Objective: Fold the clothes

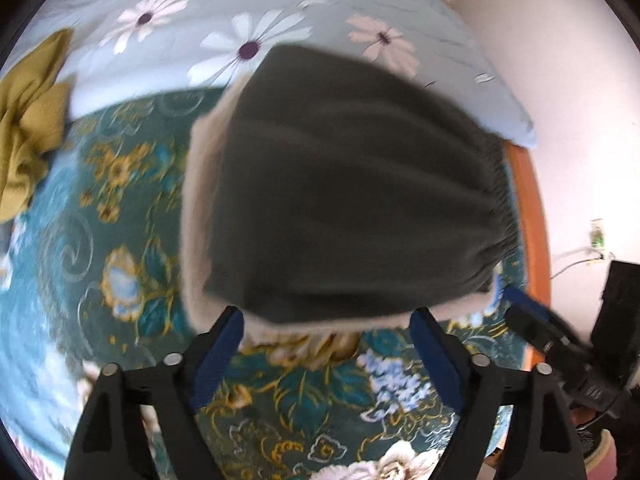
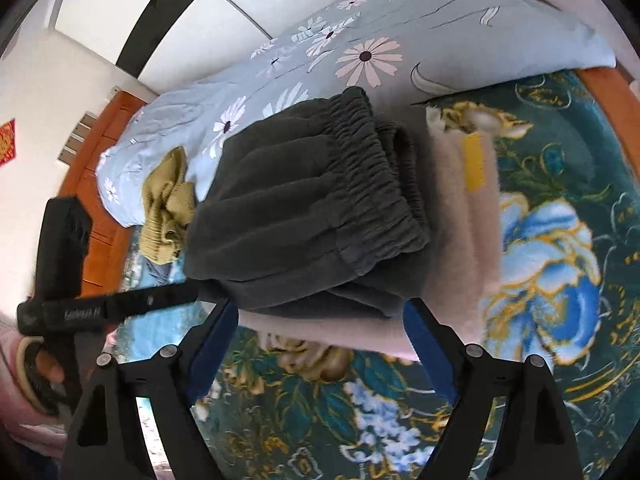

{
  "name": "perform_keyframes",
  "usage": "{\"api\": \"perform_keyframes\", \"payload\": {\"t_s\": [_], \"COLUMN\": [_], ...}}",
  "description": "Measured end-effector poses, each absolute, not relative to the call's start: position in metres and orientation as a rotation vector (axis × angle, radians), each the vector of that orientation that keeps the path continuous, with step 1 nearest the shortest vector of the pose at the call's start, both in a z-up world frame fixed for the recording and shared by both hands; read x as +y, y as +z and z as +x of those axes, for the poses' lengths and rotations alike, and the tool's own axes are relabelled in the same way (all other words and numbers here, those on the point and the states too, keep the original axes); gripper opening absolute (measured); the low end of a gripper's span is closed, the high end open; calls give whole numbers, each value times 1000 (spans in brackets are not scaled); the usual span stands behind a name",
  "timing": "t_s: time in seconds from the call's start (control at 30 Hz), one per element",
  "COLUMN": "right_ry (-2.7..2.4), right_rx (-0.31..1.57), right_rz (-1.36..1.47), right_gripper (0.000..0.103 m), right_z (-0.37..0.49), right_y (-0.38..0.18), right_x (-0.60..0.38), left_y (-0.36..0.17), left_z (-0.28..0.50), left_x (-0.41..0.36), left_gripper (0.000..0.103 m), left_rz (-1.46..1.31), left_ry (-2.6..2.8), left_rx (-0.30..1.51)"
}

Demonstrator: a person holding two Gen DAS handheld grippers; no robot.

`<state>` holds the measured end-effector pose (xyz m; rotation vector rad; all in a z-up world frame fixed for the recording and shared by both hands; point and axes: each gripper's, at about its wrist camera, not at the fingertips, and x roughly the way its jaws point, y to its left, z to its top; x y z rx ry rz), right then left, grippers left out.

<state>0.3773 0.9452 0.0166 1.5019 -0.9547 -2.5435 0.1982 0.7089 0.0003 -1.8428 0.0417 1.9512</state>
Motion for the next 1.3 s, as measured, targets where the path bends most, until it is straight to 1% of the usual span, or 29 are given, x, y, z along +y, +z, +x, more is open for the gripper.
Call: {"api": "perform_keyframes", "payload": {"t_s": [0.07,0.1,0.17,0.2,0.3,0.43,0.6,0.83,0.9,1.07,1.2,1.3], "right_ry": [-2541,-2552,-2564,-2565,-2561,-2597,-2635,-2602,-2585,-2578,-2579,-2577], "right_rx": [-887,-869,-840,-829,-819,-777,-721,-684,-669,-609,-564,-571], "right_rz": [1522,1528,1541,1555,1588,1593,1577,1610,1625,1649,1665,1685], "right_gripper": [89,97,103,103,103,103,103,103,103,103,103,103], "right_z": [379,380,381,382,384,386,388,381,378,376,374,371], "right_y": [16,15,14,13,9,12,17,15,14,18,21,21], "right_x": [944,944,943,943,942,940,936,925,920,910,905,903], "left_y": [-3,-3,-4,-3,-1,4,5,-1,-5,-10,-9,-7], "left_z": [203,205,208,210,215,220,224,234,236,240,245,246], "left_x": [707,706,704,703,705,708,714,708,706,701,703,701], "left_gripper": [94,97,101,103,103,103,103,103,103,103,103,103], "left_rz": [-1876,-1884,-1892,-1890,-1864,-1838,-1863,-1889,-1911,-1934,-1917,-1912], "left_ry": [1954,1958,1961,1959,2012,2113,2163,2196,2218,2240,2209,2197], "left_rx": [57,70,84,76,65,120,233,280,274,196,258,279]}}
